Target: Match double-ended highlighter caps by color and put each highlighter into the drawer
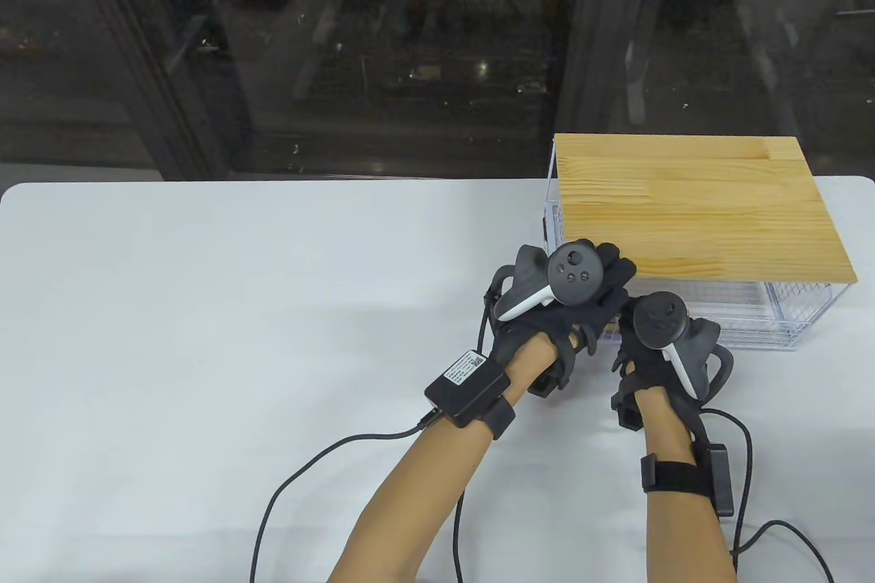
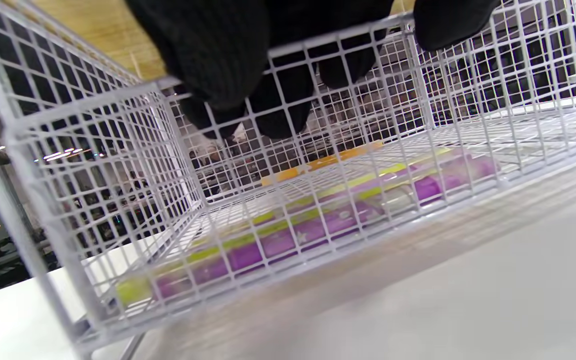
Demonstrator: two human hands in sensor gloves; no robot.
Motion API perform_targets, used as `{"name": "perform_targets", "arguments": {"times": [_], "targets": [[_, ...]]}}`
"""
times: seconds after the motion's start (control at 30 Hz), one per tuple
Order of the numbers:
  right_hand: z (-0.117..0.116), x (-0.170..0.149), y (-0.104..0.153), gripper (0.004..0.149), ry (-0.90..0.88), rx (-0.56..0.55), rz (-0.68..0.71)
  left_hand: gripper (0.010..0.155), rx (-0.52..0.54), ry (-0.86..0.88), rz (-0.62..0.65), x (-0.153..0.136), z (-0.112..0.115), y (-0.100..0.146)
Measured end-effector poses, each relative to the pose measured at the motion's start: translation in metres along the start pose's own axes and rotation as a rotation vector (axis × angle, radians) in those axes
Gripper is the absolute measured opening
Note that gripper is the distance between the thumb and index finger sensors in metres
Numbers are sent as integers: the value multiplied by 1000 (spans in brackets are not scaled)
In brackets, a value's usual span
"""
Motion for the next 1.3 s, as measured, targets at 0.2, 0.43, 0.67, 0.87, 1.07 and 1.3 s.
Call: {"name": "perform_targets", "arguments": {"times": [0.2,0.43,0.67,0.87,1.07,1.3], "targets": [[-4,-2,-11,39,-10,9,-12,64,12,-4,5,0,0,1],[-6,-3,-19,41,-18,29,-18,64,25,-4,3,0,1,1],[-6,5,-15,43,34,51,43,65,-1,-12,-4,2,2,1],[10,10,1,55,117,58,76,66,-76,1,-24,6,-6,0],[40,32,22,55,146,-12,184,66,82,-196,39,14,-47,34],[60,76,39,49,109,10,258,65,157,-233,-14,-6,-91,101]]}}
Point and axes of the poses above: the tracker on the back of each hand, its own x axis roughly to the thumb side, its own y axis roughly from the fingertips to the wrist, z = x × y, the point moved 4 cm from there along -y, roughly from the wrist to the fingertips, and after that the axes turned 14 degrees about z, right-handed, at the moved point
